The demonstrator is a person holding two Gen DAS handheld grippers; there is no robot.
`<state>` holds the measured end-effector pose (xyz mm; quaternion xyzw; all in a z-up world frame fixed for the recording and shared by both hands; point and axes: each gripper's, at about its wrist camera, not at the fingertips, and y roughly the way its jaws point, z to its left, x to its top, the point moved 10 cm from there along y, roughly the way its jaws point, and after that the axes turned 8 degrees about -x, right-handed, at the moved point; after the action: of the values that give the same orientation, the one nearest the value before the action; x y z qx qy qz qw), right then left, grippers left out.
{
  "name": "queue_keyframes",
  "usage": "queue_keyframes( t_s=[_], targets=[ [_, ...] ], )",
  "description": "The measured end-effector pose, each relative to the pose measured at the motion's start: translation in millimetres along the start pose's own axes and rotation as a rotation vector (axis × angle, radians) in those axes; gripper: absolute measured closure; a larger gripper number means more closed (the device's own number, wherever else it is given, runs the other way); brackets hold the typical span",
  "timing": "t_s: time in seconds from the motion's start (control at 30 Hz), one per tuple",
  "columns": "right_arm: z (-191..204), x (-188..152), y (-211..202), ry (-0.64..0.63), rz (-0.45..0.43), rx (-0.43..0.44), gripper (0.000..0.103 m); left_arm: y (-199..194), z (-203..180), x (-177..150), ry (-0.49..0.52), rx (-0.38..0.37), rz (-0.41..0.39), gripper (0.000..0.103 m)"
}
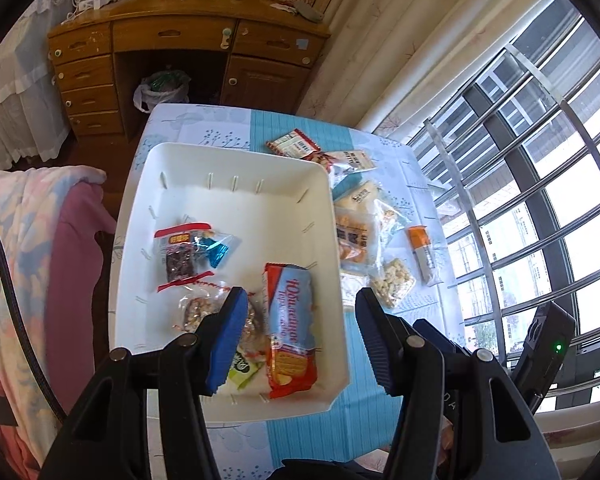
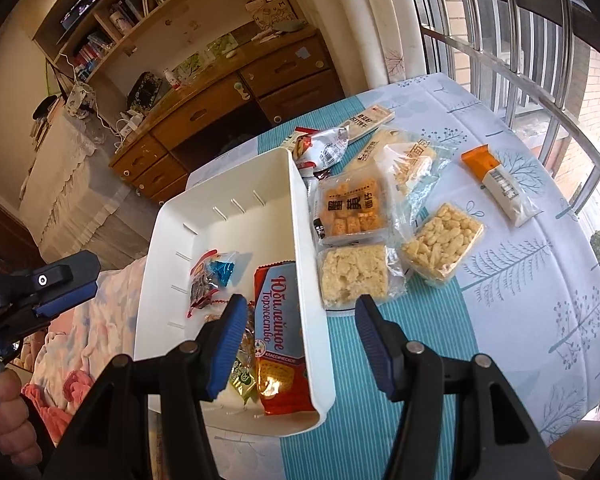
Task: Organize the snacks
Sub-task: 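Move both tools toward the puffed-snack bag and orange-capped bar on the cloth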
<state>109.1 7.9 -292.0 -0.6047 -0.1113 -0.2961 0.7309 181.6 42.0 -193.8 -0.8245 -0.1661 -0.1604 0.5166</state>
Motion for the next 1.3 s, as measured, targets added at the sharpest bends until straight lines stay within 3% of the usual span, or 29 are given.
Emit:
queue_keyframes(
  t_s=[0.3, 0.63, 0.7, 0.97, 1.3],
  targets=[
    [-41, 25, -8, 0.010, -0.025, 0.007, 0.046, 12, -41, 5, 0.004, 0.001, -0.023, 0.047],
    [-93, 50, -2, -0.015, -0.011, -0.009, 0.046, 51, -88, 6, -0.005, 0.003, -0.001, 0.044],
    [-104, 55, 0, -0.030, -0.010, -0.018, 0.046, 60, -97, 6, -0.010, 0.003, 0.006, 0.040],
    [-149, 72, 10, -0.140, -0.026, -0.094, 0.046, 110, -134, -1, 0.003, 0.000, 0.067, 0.037],
    [-187, 88, 29, -0.299, -0.084, -0.153, 0.046, 177, -166, -8, 0.153, 0.062, 0.180, 0.032]
  ],
)
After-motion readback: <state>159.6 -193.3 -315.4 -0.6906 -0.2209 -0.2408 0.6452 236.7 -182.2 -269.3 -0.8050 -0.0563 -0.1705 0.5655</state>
